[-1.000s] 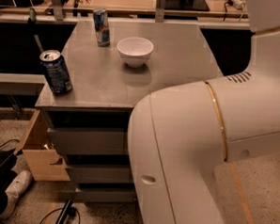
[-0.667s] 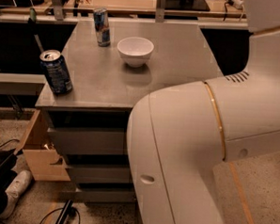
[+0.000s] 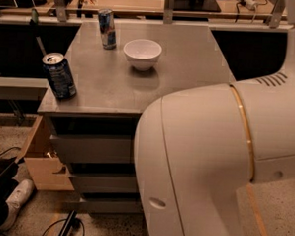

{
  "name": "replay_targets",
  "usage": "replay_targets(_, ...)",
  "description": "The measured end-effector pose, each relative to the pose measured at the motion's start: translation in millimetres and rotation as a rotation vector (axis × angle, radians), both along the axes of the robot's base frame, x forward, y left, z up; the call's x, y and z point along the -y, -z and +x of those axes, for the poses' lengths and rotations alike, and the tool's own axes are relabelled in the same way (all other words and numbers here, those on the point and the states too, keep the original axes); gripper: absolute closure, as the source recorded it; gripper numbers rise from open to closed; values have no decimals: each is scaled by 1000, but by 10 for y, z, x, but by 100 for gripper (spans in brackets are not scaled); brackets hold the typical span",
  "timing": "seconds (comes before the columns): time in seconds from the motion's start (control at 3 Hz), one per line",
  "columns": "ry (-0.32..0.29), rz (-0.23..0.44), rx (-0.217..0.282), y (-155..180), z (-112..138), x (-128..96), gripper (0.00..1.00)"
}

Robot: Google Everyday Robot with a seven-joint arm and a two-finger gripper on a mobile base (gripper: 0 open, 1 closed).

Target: Move blue chip bag near pepsi can

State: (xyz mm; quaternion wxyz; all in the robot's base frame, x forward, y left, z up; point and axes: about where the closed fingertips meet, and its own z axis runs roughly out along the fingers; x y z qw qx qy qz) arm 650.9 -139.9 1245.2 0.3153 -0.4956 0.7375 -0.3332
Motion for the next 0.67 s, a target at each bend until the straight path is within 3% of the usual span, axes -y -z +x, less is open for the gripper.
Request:
replay_targets(0.33,57,-18,21,-296,-372,96,100)
replay_targets(0.67,90,-16,17,-389,-563,184,100)
